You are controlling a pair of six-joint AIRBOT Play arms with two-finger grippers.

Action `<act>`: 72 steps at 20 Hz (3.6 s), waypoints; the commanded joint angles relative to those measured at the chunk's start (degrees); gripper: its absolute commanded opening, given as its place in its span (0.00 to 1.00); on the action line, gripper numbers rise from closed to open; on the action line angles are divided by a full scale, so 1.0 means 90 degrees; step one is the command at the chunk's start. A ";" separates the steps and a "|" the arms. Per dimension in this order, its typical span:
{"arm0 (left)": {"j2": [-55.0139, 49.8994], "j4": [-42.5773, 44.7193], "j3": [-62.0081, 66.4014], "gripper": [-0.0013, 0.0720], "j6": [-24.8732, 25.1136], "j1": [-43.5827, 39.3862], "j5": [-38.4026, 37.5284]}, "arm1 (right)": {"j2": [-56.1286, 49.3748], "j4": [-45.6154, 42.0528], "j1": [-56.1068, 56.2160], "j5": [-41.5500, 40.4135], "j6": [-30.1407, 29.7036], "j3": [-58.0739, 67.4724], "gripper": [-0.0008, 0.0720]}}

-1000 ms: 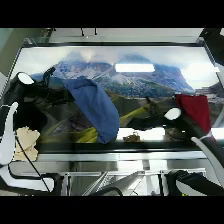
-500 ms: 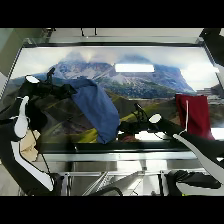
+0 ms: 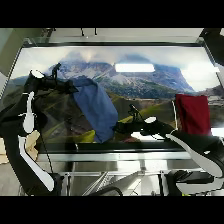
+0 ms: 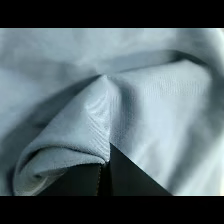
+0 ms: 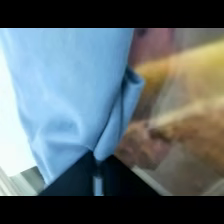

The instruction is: Fold the shirts.

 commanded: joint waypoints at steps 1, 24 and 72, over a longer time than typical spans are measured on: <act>-0.0022 -0.0019 0.0580 0.03 -0.0352 0.0085 -0.1105 | 0.0284 0.0597 0.0022 0.0491 -0.0668 0.0406 0.03; 0.7342 0.0396 -0.1906 0.03 -0.0862 -0.1018 -0.1423 | 0.4925 -0.1999 -0.3682 0.2064 -0.0699 0.3060 0.03; 0.2288 0.1212 -0.3480 0.03 0.0124 -0.0046 -0.0321 | 0.2895 -0.4337 -0.4690 0.3337 0.1523 -0.1039 0.73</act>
